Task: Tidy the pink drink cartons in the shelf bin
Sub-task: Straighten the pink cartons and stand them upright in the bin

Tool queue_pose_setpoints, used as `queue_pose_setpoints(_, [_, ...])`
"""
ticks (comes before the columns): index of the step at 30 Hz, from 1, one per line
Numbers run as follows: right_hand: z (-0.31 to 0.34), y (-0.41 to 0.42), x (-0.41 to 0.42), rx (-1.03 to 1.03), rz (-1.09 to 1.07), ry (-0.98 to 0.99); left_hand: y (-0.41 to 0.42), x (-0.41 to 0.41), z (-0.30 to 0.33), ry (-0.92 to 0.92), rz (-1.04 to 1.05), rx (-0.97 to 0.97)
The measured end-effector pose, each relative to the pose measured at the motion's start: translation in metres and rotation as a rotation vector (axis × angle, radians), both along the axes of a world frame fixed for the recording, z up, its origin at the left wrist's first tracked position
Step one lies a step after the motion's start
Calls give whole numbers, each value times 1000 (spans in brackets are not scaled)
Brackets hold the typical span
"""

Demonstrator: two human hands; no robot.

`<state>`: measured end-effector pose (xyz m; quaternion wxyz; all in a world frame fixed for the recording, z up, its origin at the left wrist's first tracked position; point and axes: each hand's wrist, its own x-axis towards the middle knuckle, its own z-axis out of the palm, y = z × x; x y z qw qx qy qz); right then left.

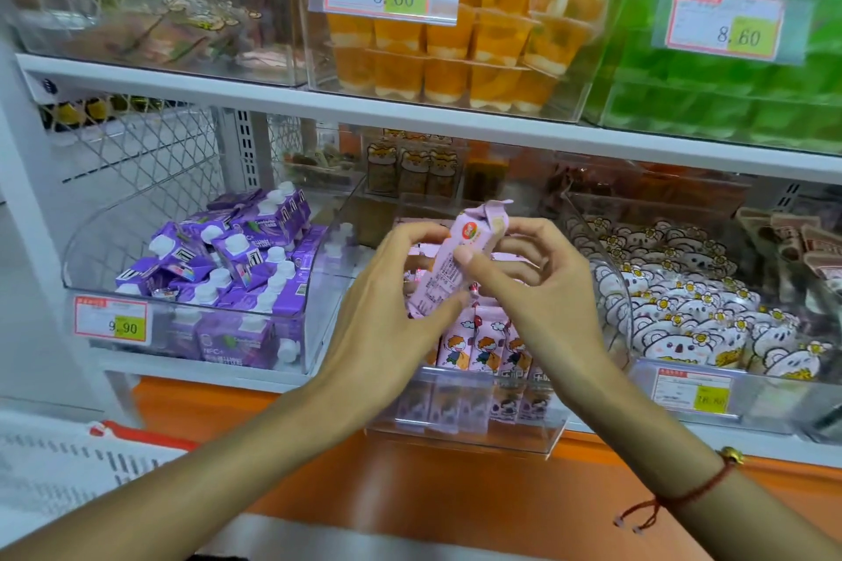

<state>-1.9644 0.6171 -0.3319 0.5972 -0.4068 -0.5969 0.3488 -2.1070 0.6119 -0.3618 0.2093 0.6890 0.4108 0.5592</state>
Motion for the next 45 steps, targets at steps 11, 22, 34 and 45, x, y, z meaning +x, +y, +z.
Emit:
queue_pose_setpoints(11, [4,2,8,-120,103,-184,-3,-4,22,-540,-367,-727])
queue_pose_setpoints(22, [4,0,13,-7,171,-177,3,-9,19,-390,-346,-532])
queue_pose_setpoints(34, [3,-5,10,284,171,-330,3,-18,21,-157,-224,-218])
queue_pose_setpoints(45, [2,0,8,-26,243,-64,7,-21,24,-382,-160,-187])
